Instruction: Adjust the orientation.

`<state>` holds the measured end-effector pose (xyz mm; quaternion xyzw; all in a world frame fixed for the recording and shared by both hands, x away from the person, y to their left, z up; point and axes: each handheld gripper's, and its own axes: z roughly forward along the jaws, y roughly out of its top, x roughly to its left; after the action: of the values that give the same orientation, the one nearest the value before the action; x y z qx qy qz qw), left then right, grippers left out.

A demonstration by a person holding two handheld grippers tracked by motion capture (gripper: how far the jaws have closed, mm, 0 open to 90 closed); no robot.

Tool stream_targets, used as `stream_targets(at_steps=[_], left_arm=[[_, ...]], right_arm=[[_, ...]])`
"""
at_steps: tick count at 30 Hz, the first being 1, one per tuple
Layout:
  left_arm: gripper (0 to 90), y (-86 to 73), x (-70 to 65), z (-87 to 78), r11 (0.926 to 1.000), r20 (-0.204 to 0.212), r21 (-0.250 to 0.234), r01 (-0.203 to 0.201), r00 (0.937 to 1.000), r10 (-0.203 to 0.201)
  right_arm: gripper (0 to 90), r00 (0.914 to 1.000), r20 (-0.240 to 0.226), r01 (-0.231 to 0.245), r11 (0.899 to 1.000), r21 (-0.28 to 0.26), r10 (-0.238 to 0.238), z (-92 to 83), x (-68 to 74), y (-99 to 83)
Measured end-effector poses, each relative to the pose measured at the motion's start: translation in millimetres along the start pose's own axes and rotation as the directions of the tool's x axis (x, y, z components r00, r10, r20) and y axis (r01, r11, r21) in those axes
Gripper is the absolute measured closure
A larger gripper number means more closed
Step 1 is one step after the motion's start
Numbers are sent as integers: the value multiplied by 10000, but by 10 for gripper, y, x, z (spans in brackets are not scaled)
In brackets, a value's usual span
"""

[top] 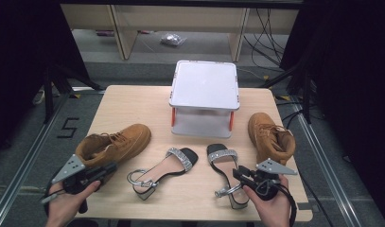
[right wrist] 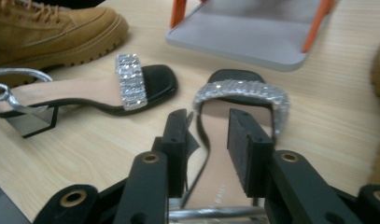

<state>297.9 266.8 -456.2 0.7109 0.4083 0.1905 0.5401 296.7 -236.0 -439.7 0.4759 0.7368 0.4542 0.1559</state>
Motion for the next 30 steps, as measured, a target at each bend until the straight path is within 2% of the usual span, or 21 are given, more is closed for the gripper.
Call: stream_targets(at_steps=[1, 5, 6, 8, 9, 10, 12, 13, 14, 15, 16, 18, 19, 20, 21, 22, 23, 25, 26, 28, 30], left_arm=[[836, -10, -21, 40, 9999, -76, 94, -139, 9999, 140], [792, -34, -80, 154, 9989, -58, 408, -235, 9997, 237], [761, -31, -93, 168, 9984, -73, 465, -320, 9994, 324], [677, -27, -128, 184, 9989, -156, 404, -237, 9996, 244], [641, -26, -137, 188, 9987, -184, 404, -297, 9994, 304], [626, -28, -143, 196, 9986, -228, 350, -385, 9990, 393], [623, -29, -157, 199, 9985, -452, 466, -304, 9984, 325], [673, -34, -167, 195, 9986, -527, 502, -136, 9985, 162], [737, -38, -173, 193, 9978, -589, 623, -212, 9980, 248], [793, -44, -177, 192, 9960, -716, 769, -459, 9961, 514], [832, -44, -177, 192, 9960, -716, 769, -459, 9961, 514], [859, -68, -186, 208, 9903, -1083, 995, -968, 9883, 1074], [892, -77, -188, 208, 9899, -1058, 1034, -970, 9885, 1079], [895, -96, -198, 215, 9867, -983, 1151, -1151, 9871, 1266], [895, -96, -198, 215, 9867, -983, 1151, -1151, 9871, 1266], [897, -106, -198, 227, 9844, -960, 1219, -1269, 9856, 1390], [897, -116, -197, 237, 9816, -983, 1355, -1344, 9840, 1483], [898, -135, -200, 267, 9793, -1082, 1546, -1304, 9830, 1480], [899, -142, -199, 283, 9775, -1120, 1682, -1271, 9828, 1470], [899, -164, -206, 332, 9747, -1023, 1898, -1180, 9850, 1391], [899, -169, -211, 349, 9722, -972, 1976, -1256, 9843, 1470]], right_arm=[[667, 9997, -97, -236, 9993, 273, 239, 15, 47, 1], [621, 9997, -254, 11, 9998, 189, -6, 126, 93, 7], [610, 9986, -267, -460, 9987, 241, 466, 125, 127, 6], [550, 10000, -58, -10, 10000, 40, 10, 162, 118, 6], [543, 10000, 75, -18, 10000, 19, 18, 170, 130, 4], [544, 10000, 78, 55, 9998, -215, -53, 186, 136, -3], [612, 10000, 34, -34, 9999, -152, 34, 201, 187, -16], [672, 9995, -159, 250, 9993, -264, -254, 221, 193, -20], [731, 9997, -245, 8, 10000, -12, -9, 211, 256, -20], [792, 9996, -232, 191, 9998, 115, -188, 218, 289, -18], [792, 9996, -232, 191, 9998, 115, -188, 218, 289, -18], [877, 9978, -251, 614, 9976, 313, -606, 243, 349, -9], [900, 9904, -119, 1380, 9897, 380, -1376, 280, 378, -2], [900, 9897, -124, 1428, 9883, 543, -1423, 298, 410, -5], [900, 9905, 12, 1370, 9878, 744, -1375, 300, 449, -8], [900, 9858, 4, 1676, 9827, 784, -1682, 322, 447, -2], [900, 9867, -131, 1628, 9823, 925, -1623, 343, 465, -1], [900, 9868, -166, 1622, 9828, 882, -1614, 366, 479, -2], [900, 9850, -371, 1713, 9793, 1079, -1683, 408, 507, 12], [900, 9839, -613, 1742, 9770, 1232, -1677, 458, 552, 23], [900, 9838, -620, 1748, 9762, 1282, -1680, 481, 576, 28]])
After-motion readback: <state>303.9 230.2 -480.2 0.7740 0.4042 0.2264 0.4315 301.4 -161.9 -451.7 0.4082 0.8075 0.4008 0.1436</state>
